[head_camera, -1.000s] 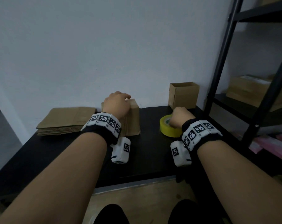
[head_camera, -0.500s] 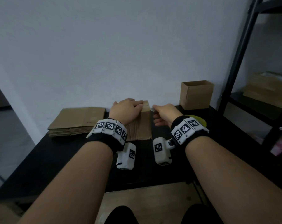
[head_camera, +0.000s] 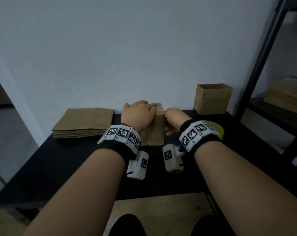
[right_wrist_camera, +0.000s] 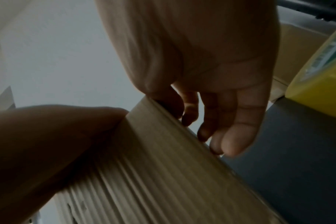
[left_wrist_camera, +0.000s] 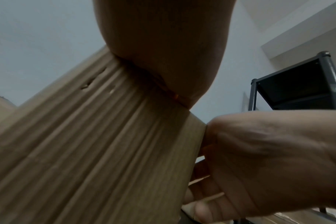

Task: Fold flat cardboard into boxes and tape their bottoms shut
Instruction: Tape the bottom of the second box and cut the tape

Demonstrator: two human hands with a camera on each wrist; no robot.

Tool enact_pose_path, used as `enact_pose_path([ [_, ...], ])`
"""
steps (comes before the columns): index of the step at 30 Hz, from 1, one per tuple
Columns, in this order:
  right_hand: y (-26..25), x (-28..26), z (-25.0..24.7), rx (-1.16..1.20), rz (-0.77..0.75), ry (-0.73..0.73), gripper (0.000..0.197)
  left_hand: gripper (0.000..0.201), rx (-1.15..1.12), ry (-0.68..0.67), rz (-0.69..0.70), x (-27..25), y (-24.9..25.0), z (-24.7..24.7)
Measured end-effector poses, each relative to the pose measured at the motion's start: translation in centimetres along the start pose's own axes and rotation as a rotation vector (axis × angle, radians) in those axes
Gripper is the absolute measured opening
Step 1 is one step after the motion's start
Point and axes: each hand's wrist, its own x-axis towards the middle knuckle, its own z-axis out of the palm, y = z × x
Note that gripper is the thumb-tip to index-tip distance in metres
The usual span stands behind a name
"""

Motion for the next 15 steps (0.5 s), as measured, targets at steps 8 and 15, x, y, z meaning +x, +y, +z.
enact_pose_path([
  [8, 1.3, -0.3, 0.2, -0.185, -0.184, 0.137, 0.031, 0.044, 0.015, -0.021, 0.017, -0.5, 0.4, -0.6],
  [15, 0.3, -0.9, 0.3, -0.174, -0.474, 0.302, 0.030, 0.050, -0.182, 0.003, -0.060, -0.4, 0.2, -1.0],
])
